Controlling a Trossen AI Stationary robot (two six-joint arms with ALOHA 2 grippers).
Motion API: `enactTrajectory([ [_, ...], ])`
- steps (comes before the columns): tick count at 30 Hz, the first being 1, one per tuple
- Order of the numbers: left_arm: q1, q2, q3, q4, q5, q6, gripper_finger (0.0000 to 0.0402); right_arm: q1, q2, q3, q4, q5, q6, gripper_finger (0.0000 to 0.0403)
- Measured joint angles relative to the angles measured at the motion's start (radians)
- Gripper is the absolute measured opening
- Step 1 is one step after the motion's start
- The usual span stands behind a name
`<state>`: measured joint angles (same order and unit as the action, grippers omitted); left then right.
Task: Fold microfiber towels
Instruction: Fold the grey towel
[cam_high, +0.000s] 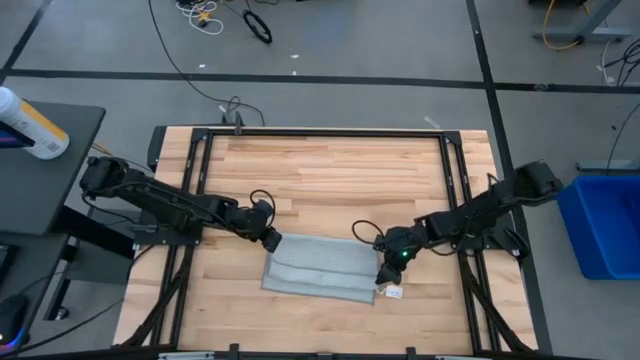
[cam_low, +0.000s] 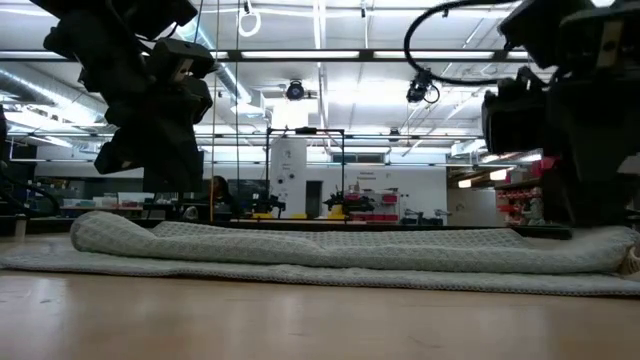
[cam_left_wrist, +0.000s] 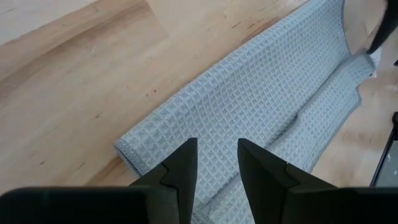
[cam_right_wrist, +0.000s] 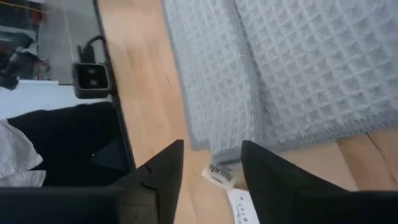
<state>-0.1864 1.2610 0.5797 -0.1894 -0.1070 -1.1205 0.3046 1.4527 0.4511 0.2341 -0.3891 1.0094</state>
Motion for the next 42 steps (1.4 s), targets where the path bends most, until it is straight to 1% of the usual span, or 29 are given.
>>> enactTrajectory([
  [3,0.0,0.0,0.0,0.0,0.004,0.0,0.0123,0.0,0.038,0.0,0.042,-0.004,0.011,0.0188],
  [6,0.0,0.0,0.0,0.0,0.018,0.002,0.0123,0.0,0.061,0.0,0.091,-0.004,0.012,0.0184],
  [9,0.0,0.0,0.0,0.0,0.023,0.002,0.0123,0.0,0.065,0.0,0.127,0.011,0.02,0.0157],
  [14,0.0,0.0,0.0,-0.002,0.024,0.002,0.0123,0.004,0.065,0.0,0.139,0.006,0.012,0.0091],
  [16,0.0,0.0,0.0,-0.002,0.031,0.002,0.0123,0.008,0.065,0.0,0.146,-0.004,0.007,0.0076],
  [18,0.0,0.0,0.0,-0.002,0.05,0.003,0.0123,0.008,0.065,0.0,0.143,-0.006,0.006,0.0073],
  [21,0.0,0.0,0.0,0.019,0.108,0.002,0.0123,-0.005,0.065,0.0,0.133,-0.004,0.0,0.0095],
  [24,-0.004,0.0,0.0,0.072,0.166,-0.025,0.0123,-0.031,0.065,0.0,0.127,-0.006,0.006,0.0142],
  [27,-0.021,0.0,0.001,0.111,0.171,-0.09,0.0123,-0.05,0.065,0.0,0.127,-0.05,0.014,0.0195],
  [29,-0.033,0.0,0.001,0.086,0.165,-0.13,0.0123,-0.056,0.065,0.0,0.126,-0.078,0.029,0.0224],
  [31,-0.049,0.0,0.001,0.036,0.157,-0.155,0.0123,-0.058,0.065,0.0,0.125,-0.097,0.038,0.0244],
  [33,-0.065,0.0,0.001,-0.025,0.156,-0.177,0.0123,-0.058,0.065,0.0,0.122,-0.111,0.042,0.0255],
  [36,-0.098,0.0,0.001,-0.08,0.17,-0.193,0.0123,-0.058,0.064,0.0,0.101,-0.113,0.043,0.0259],
  [42,-0.162,0.0,0.001,-0.088,0.171,-0.258,0.0123,-0.062,0.064,-0.001,0.074,-0.148,0.03,0.0241],
])
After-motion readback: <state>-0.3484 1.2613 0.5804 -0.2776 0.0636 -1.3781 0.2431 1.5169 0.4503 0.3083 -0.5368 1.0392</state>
